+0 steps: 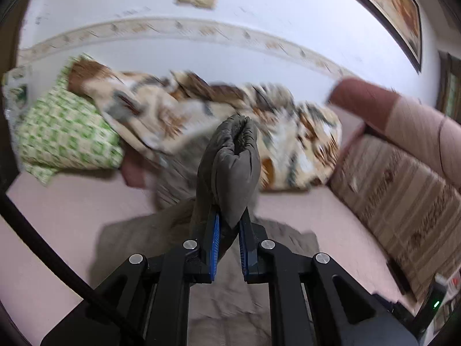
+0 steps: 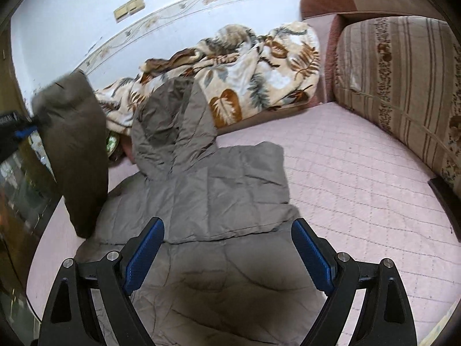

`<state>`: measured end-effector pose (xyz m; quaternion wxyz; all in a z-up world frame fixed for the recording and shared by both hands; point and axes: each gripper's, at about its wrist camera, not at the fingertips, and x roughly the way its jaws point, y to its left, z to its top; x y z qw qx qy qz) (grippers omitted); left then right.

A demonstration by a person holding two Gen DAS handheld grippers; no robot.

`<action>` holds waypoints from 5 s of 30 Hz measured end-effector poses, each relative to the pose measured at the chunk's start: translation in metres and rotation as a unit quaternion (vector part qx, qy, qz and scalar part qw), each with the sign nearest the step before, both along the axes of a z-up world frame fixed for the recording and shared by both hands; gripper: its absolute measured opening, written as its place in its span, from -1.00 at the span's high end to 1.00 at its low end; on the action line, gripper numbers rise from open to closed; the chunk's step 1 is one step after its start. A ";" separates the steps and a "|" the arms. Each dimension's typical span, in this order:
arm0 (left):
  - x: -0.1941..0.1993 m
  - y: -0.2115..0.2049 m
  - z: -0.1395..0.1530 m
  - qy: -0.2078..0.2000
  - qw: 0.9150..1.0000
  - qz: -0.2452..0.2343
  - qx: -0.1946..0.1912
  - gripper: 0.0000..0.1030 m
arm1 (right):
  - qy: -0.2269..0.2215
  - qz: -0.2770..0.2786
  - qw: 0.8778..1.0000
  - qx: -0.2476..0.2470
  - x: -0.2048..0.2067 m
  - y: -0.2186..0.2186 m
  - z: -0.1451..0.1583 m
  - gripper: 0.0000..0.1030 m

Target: Fold large clothes

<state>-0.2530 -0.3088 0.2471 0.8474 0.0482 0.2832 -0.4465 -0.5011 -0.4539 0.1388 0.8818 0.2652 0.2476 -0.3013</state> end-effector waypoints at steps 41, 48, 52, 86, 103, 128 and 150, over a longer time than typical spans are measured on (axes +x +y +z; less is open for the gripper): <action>0.106 0.050 -0.209 0.013 0.970 0.143 0.196 -0.15 | 0.170 0.065 0.983 0.003 0.150 -0.015 -0.086 -0.17; 0.106 0.047 -0.209 0.007 0.971 0.141 0.194 -0.16 | 0.190 0.059 0.980 -0.007 0.156 -0.012 -0.092 -0.19; 0.106 0.047 -0.209 0.005 0.971 0.142 0.192 -0.16 | 0.193 0.057 0.979 -0.010 0.157 -0.011 -0.091 -0.19; 0.059 0.011 -0.199 -0.080 0.969 0.119 0.199 -0.23 | 0.146 0.061 0.987 -0.039 0.168 0.006 -0.081 -0.26; 0.058 0.012 -0.200 -0.083 0.969 0.121 0.200 -0.27 | 0.159 0.068 0.984 -0.048 0.170 0.009 -0.086 -0.34; 0.095 0.099 -0.101 -0.130 0.930 0.338 0.062 -0.37 | 0.162 0.069 0.983 -0.050 0.171 0.010 -0.087 -0.38; 0.124 0.171 -0.074 -0.132 0.888 0.440 0.015 -0.37 | 0.171 0.068 0.981 -0.060 0.173 0.012 -0.088 -0.40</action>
